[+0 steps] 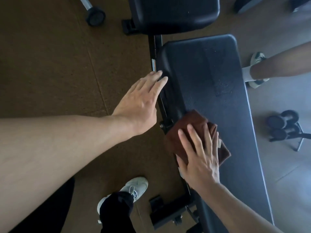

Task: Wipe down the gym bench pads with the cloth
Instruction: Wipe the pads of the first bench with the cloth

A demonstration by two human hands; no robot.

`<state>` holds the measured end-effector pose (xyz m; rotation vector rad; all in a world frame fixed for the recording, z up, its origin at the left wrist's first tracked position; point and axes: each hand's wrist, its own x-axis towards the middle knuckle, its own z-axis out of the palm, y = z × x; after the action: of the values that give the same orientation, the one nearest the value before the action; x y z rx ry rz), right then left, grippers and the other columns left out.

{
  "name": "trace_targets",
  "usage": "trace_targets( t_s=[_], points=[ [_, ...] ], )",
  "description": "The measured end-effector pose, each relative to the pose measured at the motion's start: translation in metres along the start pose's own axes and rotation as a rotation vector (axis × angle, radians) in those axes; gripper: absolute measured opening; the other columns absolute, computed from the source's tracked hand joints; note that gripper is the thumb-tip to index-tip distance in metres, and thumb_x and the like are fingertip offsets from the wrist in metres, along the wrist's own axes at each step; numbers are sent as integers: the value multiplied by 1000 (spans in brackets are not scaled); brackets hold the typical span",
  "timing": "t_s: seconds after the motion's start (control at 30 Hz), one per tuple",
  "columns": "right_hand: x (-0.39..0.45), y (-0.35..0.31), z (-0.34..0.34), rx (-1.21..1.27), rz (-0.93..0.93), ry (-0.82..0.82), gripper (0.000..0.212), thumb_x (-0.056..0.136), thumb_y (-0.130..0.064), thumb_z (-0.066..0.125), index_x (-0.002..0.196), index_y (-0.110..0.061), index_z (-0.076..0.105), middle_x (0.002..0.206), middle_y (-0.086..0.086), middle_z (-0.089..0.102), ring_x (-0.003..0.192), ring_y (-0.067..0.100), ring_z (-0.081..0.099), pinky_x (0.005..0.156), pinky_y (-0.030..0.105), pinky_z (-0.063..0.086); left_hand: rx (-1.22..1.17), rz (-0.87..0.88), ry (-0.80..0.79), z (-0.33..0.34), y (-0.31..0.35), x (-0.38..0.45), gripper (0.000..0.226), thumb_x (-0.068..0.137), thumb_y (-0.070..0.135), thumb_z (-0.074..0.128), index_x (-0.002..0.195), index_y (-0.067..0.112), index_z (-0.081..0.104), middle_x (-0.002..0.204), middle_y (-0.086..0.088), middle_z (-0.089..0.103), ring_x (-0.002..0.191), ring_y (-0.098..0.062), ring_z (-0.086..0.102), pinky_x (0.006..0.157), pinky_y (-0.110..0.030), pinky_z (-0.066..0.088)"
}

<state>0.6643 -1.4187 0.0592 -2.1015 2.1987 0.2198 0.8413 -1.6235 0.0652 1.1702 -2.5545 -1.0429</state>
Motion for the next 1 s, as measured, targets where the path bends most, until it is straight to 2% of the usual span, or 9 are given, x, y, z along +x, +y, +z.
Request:
trace_targets(
  t_s=[0.1, 0.2, 0.3, 0.4, 0.53, 0.67, 0.73, 0.87, 1.0],
  points=[
    [80, -6, -17, 162, 148, 89, 82, 98, -50, 57, 165, -33, 12, 173, -5, 9, 161, 29, -2, 126, 58, -6, -26, -12, 68, -2, -2, 6, 78, 91, 0, 50, 160, 13, 17, 168, -8, 15, 156, -20, 9, 126, -41, 17],
    [158, -1, -33, 225, 106, 46, 75, 101, -55, 46, 165, -36, 12, 174, -5, 9, 161, 27, -6, 127, 56, -9, -35, -27, 97, -7, -8, 9, 77, 90, 9, 48, 160, 14, 16, 168, -8, 14, 156, -21, 9, 126, -42, 16],
    [225, 12, -44, 270, 44, 28, 68, 103, -60, 36, 164, -38, 19, 173, -6, 15, 161, 25, -2, 128, 57, -3, -3, -43, 119, -14, -8, 19, 77, 95, 12, 50, 161, 18, 11, 170, -5, 6, 156, -19, 4, 125, -35, 6],
    [255, 36, -50, 274, 123, 35, 60, 105, -61, 29, 161, -40, 28, 172, -8, 21, 161, 22, 2, 128, 52, -4, 54, -6, 137, -23, 1, 40, 73, 100, 20, 48, 161, 18, 7, 170, -4, 0, 156, -18, -2, 124, -33, 1],
    [218, 92, -42, 301, 518, 86, 59, 106, -57, 28, 163, -44, 19, 174, -12, 10, 161, 19, -3, 129, 47, -6, 175, 114, -22, -31, 22, 83, 73, 104, 45, 40, 161, 17, 6, 170, -5, -2, 156, -19, -11, 126, -38, -6],
    [112, 121, -23, 412, 1015, 100, 60, 104, -60, 32, 161, -46, 20, 169, -6, 27, 155, 23, 22, 128, 44, 12, 470, 72, -380, -22, 41, 125, 114, 85, 86, 32, 159, 16, -19, 164, -9, -30, 150, -26, -31, 123, -48, -14],
    [56, 123, -17, 426, 1179, 76, 58, 103, -61, 33, 159, -47, 25, 163, -1, 36, 149, 28, 31, 124, 43, 19, 571, 68, -454, -16, 43, 130, 134, 71, 98, 33, 154, 13, -30, 159, -14, -39, 146, -33, -37, 121, -53, -17],
    [10, 126, -14, 414, 1397, 5, 57, 104, -60, 33, 154, -33, 39, 155, 11, 45, 142, 35, 36, 121, 49, 23, 583, 58, -502, -15, 43, 131, 141, 67, 100, 36, 148, 11, -38, 154, -17, -46, 142, -36, -42, 119, -56, -20],
    [56, 133, -24, 402, 1475, 42, 62, 97, -64, 25, 139, -29, 55, 141, 11, 59, 133, 37, 49, 114, 53, 32, 575, 56, -526, -13, 43, 133, 140, 69, 99, 35, 146, 11, -41, 150, -16, -50, 139, -37, -46, 116, -56, -24]
  ],
)
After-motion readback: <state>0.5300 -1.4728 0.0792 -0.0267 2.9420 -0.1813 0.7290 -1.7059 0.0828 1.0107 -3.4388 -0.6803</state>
